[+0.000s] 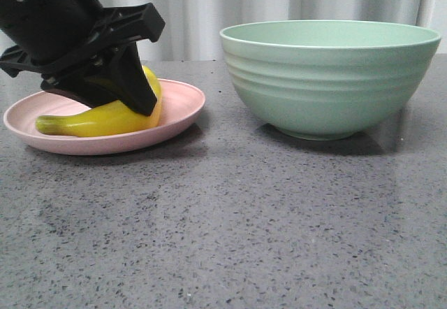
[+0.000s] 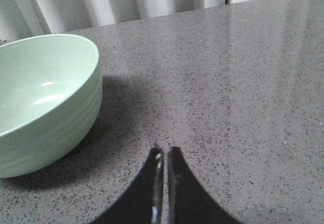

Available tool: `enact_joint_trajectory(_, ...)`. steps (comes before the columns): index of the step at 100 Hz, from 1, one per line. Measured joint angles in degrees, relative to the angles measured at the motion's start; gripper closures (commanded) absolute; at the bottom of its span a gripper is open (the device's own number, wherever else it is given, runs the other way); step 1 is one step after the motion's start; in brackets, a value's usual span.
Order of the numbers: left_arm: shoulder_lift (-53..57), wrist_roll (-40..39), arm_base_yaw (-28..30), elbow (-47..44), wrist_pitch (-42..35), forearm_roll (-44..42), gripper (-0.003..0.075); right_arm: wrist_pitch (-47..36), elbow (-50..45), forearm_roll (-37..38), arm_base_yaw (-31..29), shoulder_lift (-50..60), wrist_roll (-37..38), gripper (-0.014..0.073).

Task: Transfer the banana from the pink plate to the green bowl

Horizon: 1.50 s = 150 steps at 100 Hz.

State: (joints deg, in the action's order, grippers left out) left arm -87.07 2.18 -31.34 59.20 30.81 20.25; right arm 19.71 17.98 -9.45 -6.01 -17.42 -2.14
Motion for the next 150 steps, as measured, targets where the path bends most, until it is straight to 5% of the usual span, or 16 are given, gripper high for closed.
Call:
enact_joint_trajectory(55, 1.3, 0.7, -0.1, 12.5, 11.7, -7.4, 0.0739, 8.2, 7.0, 0.5, 5.5, -2.1, -0.2, 0.0665)
enact_joint_trajectory(95, 8.5, 11.8, -7.8, 14.0, 14.8, -7.5, 0.0739, 20.9, 27.5, -2.4, 15.9, -20.3, -1.6, 0.0284)
enact_joint_trajectory(123, 8.5, 13.2, -17.3, 14.0, 15.0, -7.4, 0.0739, 21.9, 39.7, -9.2, 25.1, -34.2, -1.8, 0.0277)
enact_joint_trajectory(150, 8.5, 13.2, -19.0, 14.0, 16.4, -6.0, 0.0739, 20.6, 45.6, -13.9, 28.5, -47.3, -1.8, 0.0277)
